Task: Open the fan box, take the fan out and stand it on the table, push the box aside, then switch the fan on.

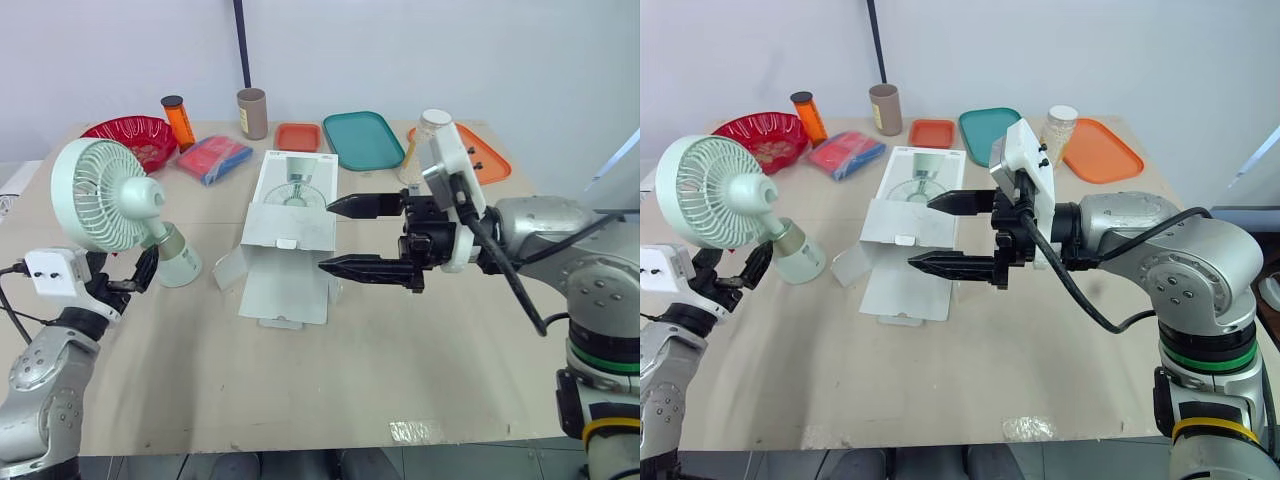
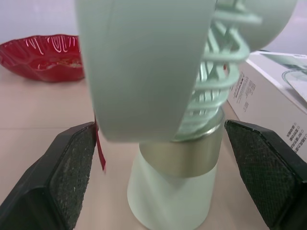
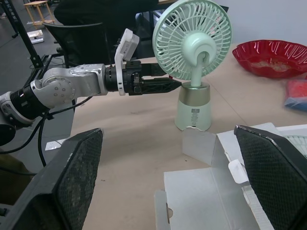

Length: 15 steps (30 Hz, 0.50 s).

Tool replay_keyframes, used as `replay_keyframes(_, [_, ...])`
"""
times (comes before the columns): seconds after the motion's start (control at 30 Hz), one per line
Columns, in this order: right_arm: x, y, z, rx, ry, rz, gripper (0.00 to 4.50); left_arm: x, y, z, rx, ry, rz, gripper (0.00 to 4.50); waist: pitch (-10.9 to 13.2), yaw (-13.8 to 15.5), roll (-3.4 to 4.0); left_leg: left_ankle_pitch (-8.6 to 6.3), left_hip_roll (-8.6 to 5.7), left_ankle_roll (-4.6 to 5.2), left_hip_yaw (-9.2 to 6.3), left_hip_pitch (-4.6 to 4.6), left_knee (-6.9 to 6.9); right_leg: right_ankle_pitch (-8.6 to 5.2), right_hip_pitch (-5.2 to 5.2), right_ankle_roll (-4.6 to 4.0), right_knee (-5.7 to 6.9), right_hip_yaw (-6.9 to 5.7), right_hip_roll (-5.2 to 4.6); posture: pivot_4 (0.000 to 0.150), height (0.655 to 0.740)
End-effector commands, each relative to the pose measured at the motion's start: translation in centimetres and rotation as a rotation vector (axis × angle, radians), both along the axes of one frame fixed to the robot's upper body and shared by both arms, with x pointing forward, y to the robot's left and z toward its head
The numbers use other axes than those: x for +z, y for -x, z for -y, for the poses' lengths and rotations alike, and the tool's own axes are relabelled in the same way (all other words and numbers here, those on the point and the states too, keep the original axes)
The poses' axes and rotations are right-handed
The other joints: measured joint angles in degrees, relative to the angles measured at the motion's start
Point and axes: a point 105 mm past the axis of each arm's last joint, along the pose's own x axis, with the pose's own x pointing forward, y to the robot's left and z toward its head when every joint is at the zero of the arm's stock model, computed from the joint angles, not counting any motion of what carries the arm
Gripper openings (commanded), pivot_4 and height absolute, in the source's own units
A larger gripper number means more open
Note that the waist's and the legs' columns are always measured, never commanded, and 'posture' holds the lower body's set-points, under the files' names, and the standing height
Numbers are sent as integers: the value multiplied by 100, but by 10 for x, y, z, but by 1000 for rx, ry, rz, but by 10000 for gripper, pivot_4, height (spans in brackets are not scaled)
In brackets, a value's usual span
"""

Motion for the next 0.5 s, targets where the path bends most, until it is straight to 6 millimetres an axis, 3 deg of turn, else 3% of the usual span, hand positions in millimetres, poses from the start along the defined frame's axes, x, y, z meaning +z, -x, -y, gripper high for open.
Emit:
replay_keyframes(0.03, [7,6,-1,15,-4,56,45000,18,17,-4,5,-38,34,44805,1,-4,-1,-1,1,0,0,0,-1,0,0,0,-1,1,0,1500,7400])
replay_keyframes(0.27, [1,3,0,-20,-5,6,45000,21,43,-16,-24,-59,-35,44805,2,1,-3,0,0,0,-1,0,-2,0,-2,0,0,0,0,1500,7400])
replay_keyframes(0.43, [-7,-5,-1,-126,-10,23,45000,17,71,-1,-274,-102,-176,44805,10,-9,-5,-4,6,-6,2,-1,-7,-7,-8,-1,1,3,2,1500,7400])
replay_keyframes(0.5, [-21,-3,-5,-157,-6,-31,45000,19,83,4,-407,-124,-249,44805,10,-8,-12,-3,-1,-6,4,0,-7,-9,-10,3,3,8,-1,1500,7400])
